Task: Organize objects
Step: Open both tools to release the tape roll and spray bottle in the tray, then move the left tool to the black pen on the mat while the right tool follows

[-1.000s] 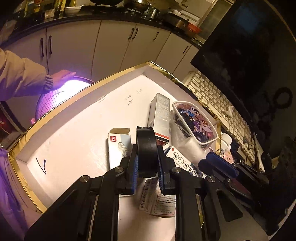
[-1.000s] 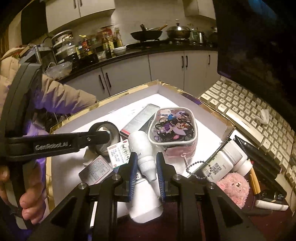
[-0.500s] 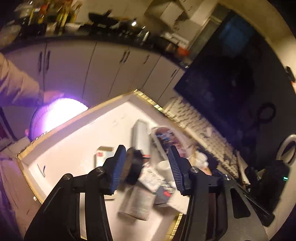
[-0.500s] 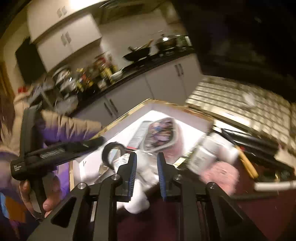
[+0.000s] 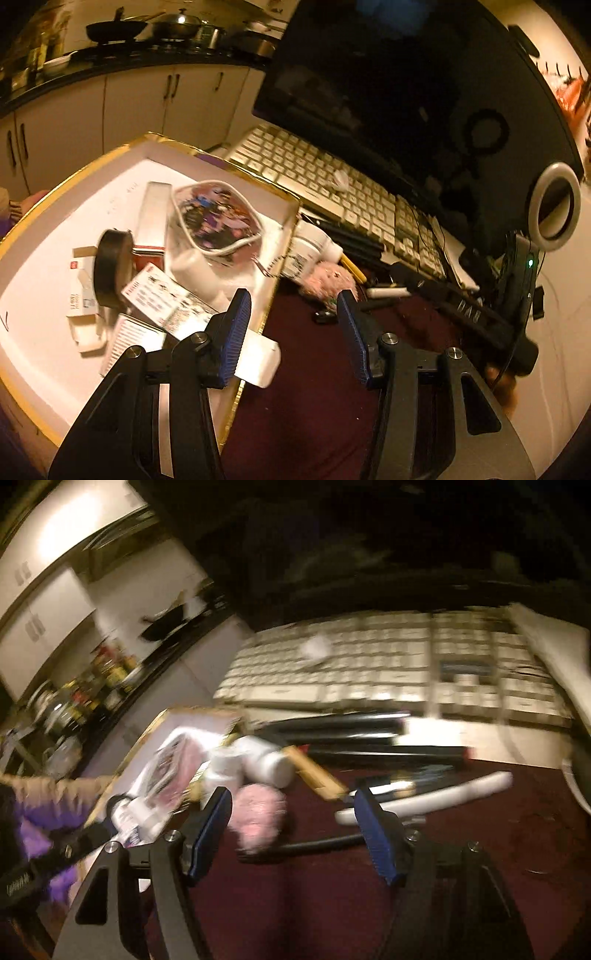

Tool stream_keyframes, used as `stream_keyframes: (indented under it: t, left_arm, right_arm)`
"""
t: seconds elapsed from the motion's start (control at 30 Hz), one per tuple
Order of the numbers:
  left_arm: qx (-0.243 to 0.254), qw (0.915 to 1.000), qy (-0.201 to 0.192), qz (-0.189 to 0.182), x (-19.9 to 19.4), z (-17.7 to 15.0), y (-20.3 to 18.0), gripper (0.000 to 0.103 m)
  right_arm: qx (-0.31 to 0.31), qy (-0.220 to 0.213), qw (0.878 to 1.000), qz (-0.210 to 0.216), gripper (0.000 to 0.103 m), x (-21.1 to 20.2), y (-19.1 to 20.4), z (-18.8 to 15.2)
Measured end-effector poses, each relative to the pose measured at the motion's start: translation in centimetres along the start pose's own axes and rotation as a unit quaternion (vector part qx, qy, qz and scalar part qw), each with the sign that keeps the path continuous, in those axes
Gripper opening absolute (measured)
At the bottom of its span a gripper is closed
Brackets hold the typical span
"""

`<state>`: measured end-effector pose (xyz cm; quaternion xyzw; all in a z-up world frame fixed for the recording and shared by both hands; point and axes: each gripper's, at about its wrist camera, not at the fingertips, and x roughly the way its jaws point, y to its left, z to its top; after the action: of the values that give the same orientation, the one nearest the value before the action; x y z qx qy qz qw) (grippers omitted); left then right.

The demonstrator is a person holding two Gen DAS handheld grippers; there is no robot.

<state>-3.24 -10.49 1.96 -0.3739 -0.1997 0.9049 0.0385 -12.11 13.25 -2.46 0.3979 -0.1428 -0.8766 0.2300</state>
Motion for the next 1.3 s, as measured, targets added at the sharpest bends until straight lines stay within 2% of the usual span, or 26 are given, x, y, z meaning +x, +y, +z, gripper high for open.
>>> stream_keyframes:
  t: [0.13, 0.3, 0.4, 0.47, 0.53, 0.6, 0.67, 0.8, 0.83, 1.0, 1.07, 1.1, 1.13, 1.2, 1.3]
  left_arm:
    - [0.000, 1.0000, 0.007, -0.007, 0.3, -0.3, -0.4, 0.048]
    - [0.001, 0.9999, 0.011, -0.009, 0.5, -0.5, -0.7, 0.048]
    - [-0.002, 0.9999, 0.011, -0.009, 0.4, -0.6, -0.4, 0.048]
    - [-0.003, 0.9999, 0.011, -0.008, 0.3, -0.7, -0.2, 0.048]
    - [-0.005, 0.9999, 0.011, -0.007, 0.3, -0.7, -0.1, 0.048]
    - [-0.006, 0.9999, 0.012, -0.008, 0.3, -0.7, 0.0, 0.048]
    - [-0.006, 0.9999, 0.011, -0.008, 0.2, -0.7, 0.0, 0.048]
    - [-0.006, 0.9999, 0.012, -0.008, 0.3, -0.9, 0.1, 0.048]
    - [-0.006, 0.9999, 0.012, -0.009, 0.3, -0.9, 0.1, 0.048]
    - [-0.006, 0.9997, 0.015, -0.015, 0.5, -1.0, -0.3, 0.048]
    - [-0.001, 0.9997, 0.016, -0.016, 0.4, -1.1, -0.6, 0.048]
    - [0.004, 0.9998, 0.015, -0.015, 0.2, -1.2, -0.8, 0.048]
    - [0.007, 0.9998, 0.013, -0.014, 0.1, -1.3, -1.0, 0.048]
    - [0.009, 0.9999, 0.009, -0.011, -0.1, -1.5, -1.0, 0.048]
    - [0.002, 0.9997, 0.018, -0.014, 0.3, -1.6, -0.9, 0.048]
  right_arm:
    - [0.054, -0.002, 0.998, -0.019, 0.069, -0.7, -2.6, -0.1]
    - [0.072, 0.024, 0.995, -0.060, 0.063, 0.5, -3.3, -0.2]
    - [0.058, 0.033, 0.995, -0.072, 0.060, 1.2, -2.4, -0.1]
    - [0.038, 0.031, 0.997, -0.056, 0.060, 1.2, -1.6, 0.0]
    - [-0.009, 0.050, 0.998, -0.023, 0.060, 1.7, 0.0, -0.3]
    - [-0.067, 0.074, 0.995, -0.019, 0.060, 2.4, 1.8, -1.0]
    - [-0.117, 0.084, 0.989, -0.029, 0.060, 2.7, 3.1, -1.9]
    - [-0.211, 0.136, 0.968, 0.006, 0.060, 2.5, 5.1, -4.5]
    - [-0.225, 0.132, 0.965, 0.006, 0.060, 2.0, 5.3, -4.8]
    - [-0.230, 0.087, 0.969, -0.001, 0.061, 0.8, 5.3, -2.2]
    - [-0.233, 0.106, 0.967, 0.018, 0.061, 2.4, 4.8, -1.0]
    - [-0.229, 0.127, 0.965, 0.017, 0.061, 3.8, 4.3, -0.9]
    - [-0.230, 0.135, 0.964, -0.002, 0.061, 4.3, 4.0, -1.0]
    - [-0.248, 0.136, 0.959, -0.011, 0.061, 4.3, 3.8, -1.4]
    - [-0.251, 0.150, 0.956, 0.019, 0.061, 3.1, 3.8, -2.5]
